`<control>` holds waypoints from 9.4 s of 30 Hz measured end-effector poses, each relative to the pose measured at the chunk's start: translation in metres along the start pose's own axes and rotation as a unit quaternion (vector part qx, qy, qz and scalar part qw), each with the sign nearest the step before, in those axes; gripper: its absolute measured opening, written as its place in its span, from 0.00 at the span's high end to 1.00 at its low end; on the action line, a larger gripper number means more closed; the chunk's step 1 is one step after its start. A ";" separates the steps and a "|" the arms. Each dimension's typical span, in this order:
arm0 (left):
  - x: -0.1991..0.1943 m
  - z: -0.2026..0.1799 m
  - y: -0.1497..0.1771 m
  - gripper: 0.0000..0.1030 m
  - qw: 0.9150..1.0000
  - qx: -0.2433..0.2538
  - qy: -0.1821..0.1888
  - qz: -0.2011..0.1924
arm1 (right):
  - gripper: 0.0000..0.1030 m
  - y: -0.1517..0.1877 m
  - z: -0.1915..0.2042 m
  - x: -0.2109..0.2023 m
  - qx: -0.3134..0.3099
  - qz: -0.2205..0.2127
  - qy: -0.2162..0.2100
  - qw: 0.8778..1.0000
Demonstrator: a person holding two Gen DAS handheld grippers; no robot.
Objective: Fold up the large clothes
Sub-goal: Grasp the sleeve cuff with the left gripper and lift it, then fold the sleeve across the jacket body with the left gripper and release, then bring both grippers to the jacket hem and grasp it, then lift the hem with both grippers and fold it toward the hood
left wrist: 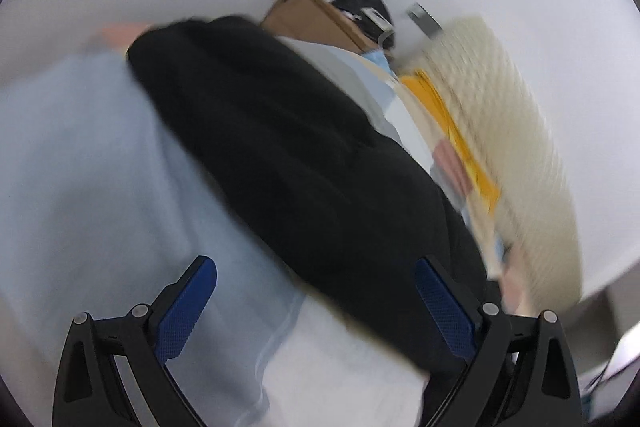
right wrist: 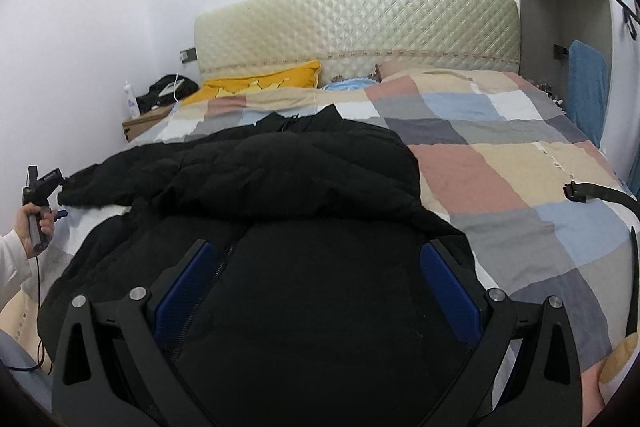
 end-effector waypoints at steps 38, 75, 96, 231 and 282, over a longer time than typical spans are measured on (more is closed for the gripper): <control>-0.119 -0.183 -0.085 0.94 0.965 0.150 -0.116 -0.179 | 0.01 -0.002 -0.001 -0.020 0.022 -0.024 -0.037 0.999; -0.177 -0.562 0.281 0.94 0.879 0.460 0.071 -0.104 | 0.00 -0.008 -0.071 -0.109 0.050 -0.135 0.037 0.989; -0.006 -0.523 0.512 0.90 0.800 0.596 0.068 -0.037 | 0.00 0.000 -0.081 -0.074 0.055 -0.090 0.090 0.990; -0.180 -0.194 0.345 0.20 0.912 0.392 -0.077 0.096 | 0.00 0.136 -0.105 0.025 0.331 0.389 -0.028 0.859; -0.119 -0.084 0.264 0.18 0.920 0.164 -0.117 0.336 | 0.56 0.094 -0.104 -0.015 0.365 0.225 -0.183 0.885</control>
Point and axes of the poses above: each gripper's, at about its wrist camera, not at the fingertips, and x roughly the way its jaws point, z to its left, y to its underside, the point moved 4 cm from there along x, roughly the way its jaws point, and after that the axes turned 5 degrees about -y, right-handed, at the moved point
